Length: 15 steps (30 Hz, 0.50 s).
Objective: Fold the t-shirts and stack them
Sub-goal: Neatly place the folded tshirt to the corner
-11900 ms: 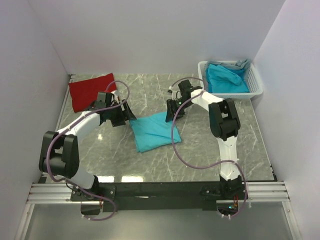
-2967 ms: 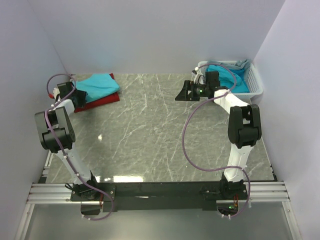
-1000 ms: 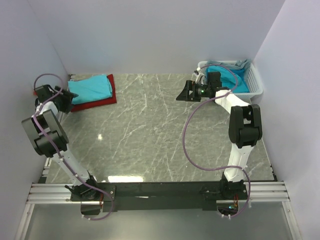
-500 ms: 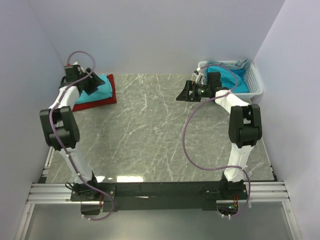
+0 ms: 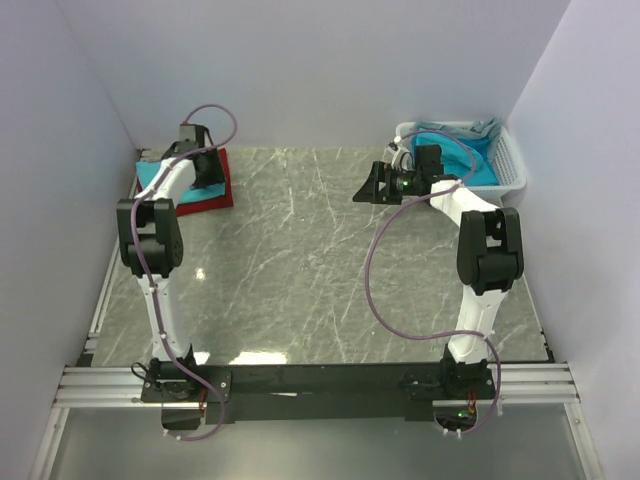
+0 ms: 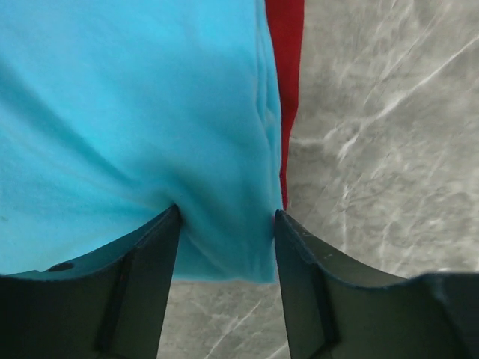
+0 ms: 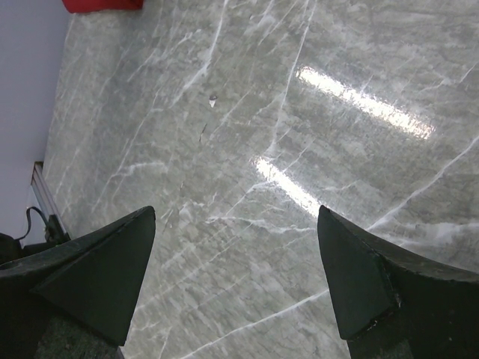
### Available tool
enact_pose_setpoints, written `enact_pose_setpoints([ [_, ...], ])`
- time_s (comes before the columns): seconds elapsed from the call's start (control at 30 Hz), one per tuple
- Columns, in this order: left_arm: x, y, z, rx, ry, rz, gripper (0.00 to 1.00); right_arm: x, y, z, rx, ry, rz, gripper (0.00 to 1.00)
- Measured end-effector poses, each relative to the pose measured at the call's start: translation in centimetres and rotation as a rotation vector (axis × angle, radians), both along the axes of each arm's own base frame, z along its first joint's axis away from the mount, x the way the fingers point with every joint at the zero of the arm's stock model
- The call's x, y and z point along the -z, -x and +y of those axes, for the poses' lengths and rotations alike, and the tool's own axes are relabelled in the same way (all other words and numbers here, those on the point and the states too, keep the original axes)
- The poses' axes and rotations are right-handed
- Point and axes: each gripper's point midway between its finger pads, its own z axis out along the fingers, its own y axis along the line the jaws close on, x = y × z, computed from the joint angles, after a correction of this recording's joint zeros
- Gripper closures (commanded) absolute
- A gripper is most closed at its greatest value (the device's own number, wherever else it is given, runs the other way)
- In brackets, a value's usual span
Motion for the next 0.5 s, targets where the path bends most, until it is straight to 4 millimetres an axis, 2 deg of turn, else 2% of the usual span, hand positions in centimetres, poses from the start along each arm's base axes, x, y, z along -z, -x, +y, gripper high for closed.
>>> enact_pose_setpoints([
  [0.23, 0.7, 0.8, -1.3, 0.029, -0.170, 0.046, 0.44, 0.1, 0.0, 0.0, 0.000, 0.000, 0.002, 0.05],
  [0.3, 0.6, 0.9, -1.2, 0.029, -0.212, 0.048, 0.51, 0.1, 0.0, 0.0, 0.000, 0.000, 0.002, 0.05],
  [0.33, 0.6, 0.9, -1.2, 0.031, -0.233, 0.051, 0.60, 0.1, 0.0, 0.0, 0.000, 0.000, 0.002, 0.05],
  [0.37, 0.6, 1.0, -1.0, 0.029, -0.254, 0.055, 0.64, 0.1, 0.0, 0.0, 0.000, 0.000, 0.002, 0.05],
  [0.5, 0.9, 1.1, -0.3, 0.018, -0.316, 0.075, 0.66, 0.1, 0.0, 0.0, 0.000, 0.000, 0.002, 0.05],
])
